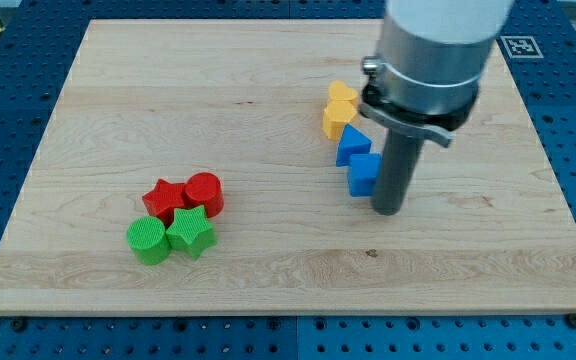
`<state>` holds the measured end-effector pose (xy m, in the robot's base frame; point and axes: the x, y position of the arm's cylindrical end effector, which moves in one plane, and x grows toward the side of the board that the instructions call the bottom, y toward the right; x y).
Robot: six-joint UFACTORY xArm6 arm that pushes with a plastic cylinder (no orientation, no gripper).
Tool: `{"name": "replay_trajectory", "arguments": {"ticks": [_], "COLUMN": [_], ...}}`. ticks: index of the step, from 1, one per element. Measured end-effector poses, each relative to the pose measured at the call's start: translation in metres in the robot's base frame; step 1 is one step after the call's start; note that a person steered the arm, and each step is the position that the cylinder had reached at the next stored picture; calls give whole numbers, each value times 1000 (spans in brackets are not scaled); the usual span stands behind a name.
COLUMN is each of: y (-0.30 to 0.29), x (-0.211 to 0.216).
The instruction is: Move the line of blocks to up
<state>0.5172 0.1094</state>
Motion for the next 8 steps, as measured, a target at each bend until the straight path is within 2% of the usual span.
{"name": "replay_trajectory", "arguments": {"ticks": [2,4,8], "y": [-26,-32,-55], "x": [-4,-39,-80]}}
